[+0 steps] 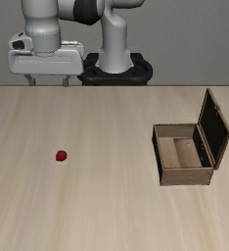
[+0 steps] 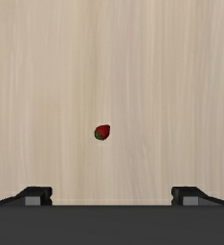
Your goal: Pick up the strawberry and place it in the box
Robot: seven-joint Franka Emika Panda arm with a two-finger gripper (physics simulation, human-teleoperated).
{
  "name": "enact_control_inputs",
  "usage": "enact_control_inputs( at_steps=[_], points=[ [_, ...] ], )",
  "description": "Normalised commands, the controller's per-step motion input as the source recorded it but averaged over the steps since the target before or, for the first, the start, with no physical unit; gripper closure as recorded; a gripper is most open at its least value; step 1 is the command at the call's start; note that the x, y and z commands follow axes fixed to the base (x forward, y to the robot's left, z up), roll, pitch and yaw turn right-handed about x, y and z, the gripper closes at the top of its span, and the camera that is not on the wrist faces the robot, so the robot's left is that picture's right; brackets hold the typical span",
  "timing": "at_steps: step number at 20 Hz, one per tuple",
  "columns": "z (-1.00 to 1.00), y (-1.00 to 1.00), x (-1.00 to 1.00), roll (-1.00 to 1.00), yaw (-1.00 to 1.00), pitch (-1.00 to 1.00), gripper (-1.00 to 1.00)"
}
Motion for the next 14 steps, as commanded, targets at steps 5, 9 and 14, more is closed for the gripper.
enact_control_inputs(
  at_steps=[5,9,14],
  points=[
    [-0.6,0.2,0.2,0.0,0.0,0.0,-1.0],
    [-1.0,0.0,0.0,0.0,0.0,0.0,-1.0],
    [-1.0,0.0,0.0,0.0,0.0,0.0,-1.0]
  ],
)
